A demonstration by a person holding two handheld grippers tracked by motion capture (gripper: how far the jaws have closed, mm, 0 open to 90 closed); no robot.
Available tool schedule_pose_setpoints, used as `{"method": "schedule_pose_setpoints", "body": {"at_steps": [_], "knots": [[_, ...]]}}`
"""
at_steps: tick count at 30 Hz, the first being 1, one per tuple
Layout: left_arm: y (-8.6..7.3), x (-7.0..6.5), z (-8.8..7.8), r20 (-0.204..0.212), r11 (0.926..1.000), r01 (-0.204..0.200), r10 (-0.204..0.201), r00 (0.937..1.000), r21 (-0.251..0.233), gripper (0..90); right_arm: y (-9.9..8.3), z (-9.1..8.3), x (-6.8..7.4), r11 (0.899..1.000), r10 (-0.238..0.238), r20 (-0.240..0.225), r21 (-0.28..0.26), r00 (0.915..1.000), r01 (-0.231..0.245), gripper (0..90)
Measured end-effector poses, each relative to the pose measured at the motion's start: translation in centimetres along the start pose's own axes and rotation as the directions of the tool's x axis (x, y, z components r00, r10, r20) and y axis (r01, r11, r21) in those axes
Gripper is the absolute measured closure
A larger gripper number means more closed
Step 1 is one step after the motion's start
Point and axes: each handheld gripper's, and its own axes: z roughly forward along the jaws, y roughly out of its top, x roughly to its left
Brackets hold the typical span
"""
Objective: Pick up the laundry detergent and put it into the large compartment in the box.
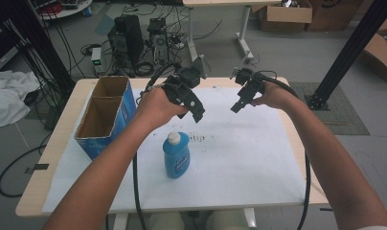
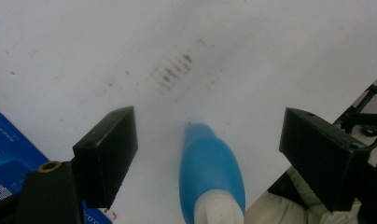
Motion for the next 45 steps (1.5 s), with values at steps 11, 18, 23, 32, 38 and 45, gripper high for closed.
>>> {"method": "schedule_pose_setpoints", "body": {"at_steps": [11, 18, 23, 32, 38, 45], "knots": [[-1.6, -0.8, -1.4, -0.009, 0.9998, 0.015, -0.015, 0.9998, -0.014, 18.9, -0.1, -0.3, 0.2, 1.000, -0.003, 0.001, -0.008, 1.0000, 0.003, 16.6], [-2.6, -1.3, -1.4, -0.012, 0.9996, 0.024, -0.024, 0.9996, -0.013, 18.9, -0.2, -0.4, 0.3, 1.000, -0.009, 0.000, -0.008, 1.0000, 0.009, 16.6], [-3.1, -1.5, -1.3, -0.007, 0.9999, 0.012, -0.012, 0.9999, 0.002, 18.8, -0.2, -0.5, 0.5, 1.000, -0.013, 0.000, -0.006, 0.9999, 0.013, 16.6], [-3.8, -1.3, -0.3, -0.017, 0.9984, 0.049, -0.048, 0.9987, 0.030, 18.8, -0.1, -0.4, 0.6, 1.000, -0.017, -0.001, -0.007, 0.9999, 0.017, 16.6], [-4.2, -1.3, 0.3, -0.012, 0.9977, 0.053, -0.052, 0.9986, 0.042, 18.8, 0.1, -0.3, 0.7, 1.000, -0.020, -0.004, -0.011, 0.9998, 0.020, 16.6], [-4.5, -1.4, 1.0, -0.011, 0.9968, 0.049, -0.049, 0.9988, 0.063, 18.8, 0.0, -0.3, 0.7, 1.000, -0.021, -0.002, -0.007, 0.9998, 0.021, 16.6]]}}
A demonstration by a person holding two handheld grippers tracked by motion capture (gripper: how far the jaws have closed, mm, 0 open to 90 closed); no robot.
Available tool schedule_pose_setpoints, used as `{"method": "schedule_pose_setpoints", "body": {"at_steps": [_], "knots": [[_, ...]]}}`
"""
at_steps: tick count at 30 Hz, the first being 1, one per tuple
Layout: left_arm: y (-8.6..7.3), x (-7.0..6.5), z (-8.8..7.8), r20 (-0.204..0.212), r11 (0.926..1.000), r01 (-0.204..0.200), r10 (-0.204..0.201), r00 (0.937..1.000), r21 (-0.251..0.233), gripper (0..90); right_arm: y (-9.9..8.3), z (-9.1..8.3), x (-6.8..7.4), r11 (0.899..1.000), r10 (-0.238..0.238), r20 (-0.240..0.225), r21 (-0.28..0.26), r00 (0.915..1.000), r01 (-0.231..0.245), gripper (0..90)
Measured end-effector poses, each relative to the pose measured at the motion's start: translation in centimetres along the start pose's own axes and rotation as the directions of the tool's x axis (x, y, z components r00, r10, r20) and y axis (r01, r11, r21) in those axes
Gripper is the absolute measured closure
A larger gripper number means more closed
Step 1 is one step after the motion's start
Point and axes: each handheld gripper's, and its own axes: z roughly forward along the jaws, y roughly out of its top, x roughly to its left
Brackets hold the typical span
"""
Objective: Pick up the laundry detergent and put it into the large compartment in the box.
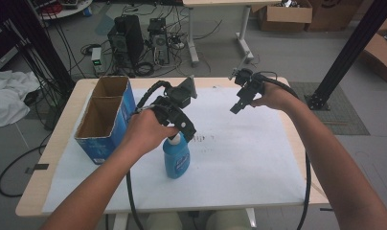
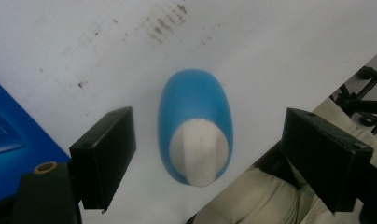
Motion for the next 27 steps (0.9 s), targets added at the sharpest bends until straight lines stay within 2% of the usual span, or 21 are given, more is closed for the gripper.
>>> {"method": "schedule_pose_setpoints", "body": {"at_steps": [27], "knots": [[-0.8, 0.4, 4.3, 0.007, 0.9973, 0.047, -0.048, 0.9988, 0.056, 18.9, -0.1, 0.2, -0.1, 1.000, 0.008, -0.006, 0.005, 1.0000, -0.008, 16.7]]}}
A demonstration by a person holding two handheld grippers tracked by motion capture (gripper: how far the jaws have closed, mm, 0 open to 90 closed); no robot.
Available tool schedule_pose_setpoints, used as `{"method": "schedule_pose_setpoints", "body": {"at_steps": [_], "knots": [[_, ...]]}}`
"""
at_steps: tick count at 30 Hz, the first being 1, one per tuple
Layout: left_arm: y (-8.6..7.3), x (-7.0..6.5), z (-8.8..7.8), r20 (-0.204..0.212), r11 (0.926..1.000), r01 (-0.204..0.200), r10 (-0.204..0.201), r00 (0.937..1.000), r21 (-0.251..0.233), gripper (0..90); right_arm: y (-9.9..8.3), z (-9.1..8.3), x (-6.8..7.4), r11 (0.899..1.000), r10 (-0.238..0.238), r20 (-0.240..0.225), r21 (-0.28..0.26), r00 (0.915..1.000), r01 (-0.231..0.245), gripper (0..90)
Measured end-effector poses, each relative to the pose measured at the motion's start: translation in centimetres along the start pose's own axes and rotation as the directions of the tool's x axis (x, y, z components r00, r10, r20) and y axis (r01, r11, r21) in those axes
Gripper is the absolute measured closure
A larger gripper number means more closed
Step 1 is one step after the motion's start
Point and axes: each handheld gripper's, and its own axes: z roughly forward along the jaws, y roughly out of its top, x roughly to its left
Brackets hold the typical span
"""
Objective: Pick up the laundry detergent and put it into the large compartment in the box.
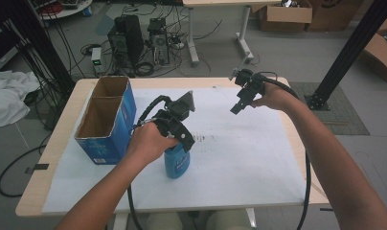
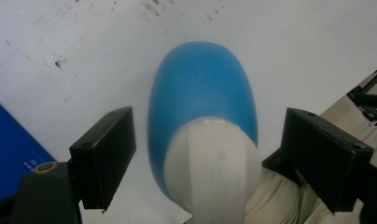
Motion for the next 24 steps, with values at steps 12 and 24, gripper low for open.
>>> {"method": "schedule_pose_setpoints", "body": {"at_steps": [12, 24], "knots": [[-0.1, 0.1, 1.4, -0.007, 0.9998, 0.014, -0.014, 0.9999, 0.015, 18.9, 0.1, 0.2, 0.0, 1.000, -0.004, -0.004, -0.001, 1.0000, 0.004, 16.7], [-0.2, -0.1, 2.5, -0.009, 0.9994, 0.016, -0.016, 0.9998, 0.030, 19.2, 0.0, 0.1, 0.1, 1.000, -0.003, -0.004, 0.000, 1.0000, 0.003, 16.7]]}}
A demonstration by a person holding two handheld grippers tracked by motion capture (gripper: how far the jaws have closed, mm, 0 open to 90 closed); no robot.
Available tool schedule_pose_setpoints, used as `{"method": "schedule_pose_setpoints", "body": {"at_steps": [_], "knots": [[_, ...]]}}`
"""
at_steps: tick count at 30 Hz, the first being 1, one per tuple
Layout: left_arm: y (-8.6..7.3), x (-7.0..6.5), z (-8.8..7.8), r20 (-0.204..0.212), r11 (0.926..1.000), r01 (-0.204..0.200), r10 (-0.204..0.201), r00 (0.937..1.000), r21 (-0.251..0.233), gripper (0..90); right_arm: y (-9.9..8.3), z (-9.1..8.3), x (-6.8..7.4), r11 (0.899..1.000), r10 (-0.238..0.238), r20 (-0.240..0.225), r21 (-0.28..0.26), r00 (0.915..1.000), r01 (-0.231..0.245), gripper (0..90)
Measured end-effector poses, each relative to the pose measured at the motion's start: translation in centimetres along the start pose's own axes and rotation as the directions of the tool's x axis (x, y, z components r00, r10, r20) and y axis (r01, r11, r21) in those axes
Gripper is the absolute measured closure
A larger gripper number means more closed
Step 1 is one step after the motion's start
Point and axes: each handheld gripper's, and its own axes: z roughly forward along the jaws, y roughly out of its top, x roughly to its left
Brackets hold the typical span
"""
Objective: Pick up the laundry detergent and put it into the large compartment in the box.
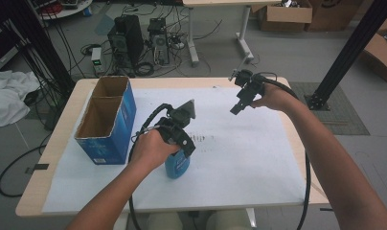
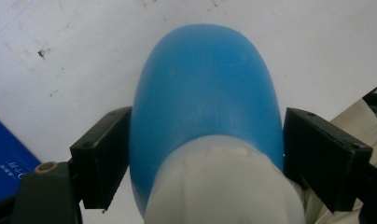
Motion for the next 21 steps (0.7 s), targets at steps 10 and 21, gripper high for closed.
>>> {"method": "schedule_pose_setpoints", "body": {"at_steps": [10, 21], "knots": [[-0.04, 0.13, 0.10, -0.008, 1.0000, 0.007, -0.007, 0.9999, -0.004, 21.6, 0.08, 0.11, 0.04, 1.000, -0.001, -0.002, -0.002, 1.0000, 0.001, 16.7], [-0.01, 0.13, 0.06, -0.008, 0.9999, 0.012, -0.012, 0.9999, -0.005, 23.9, 0.13, 0.13, 0.04, 1.000, -0.004, -0.002, -0.004, 1.0000, 0.004, 16.7]]}}
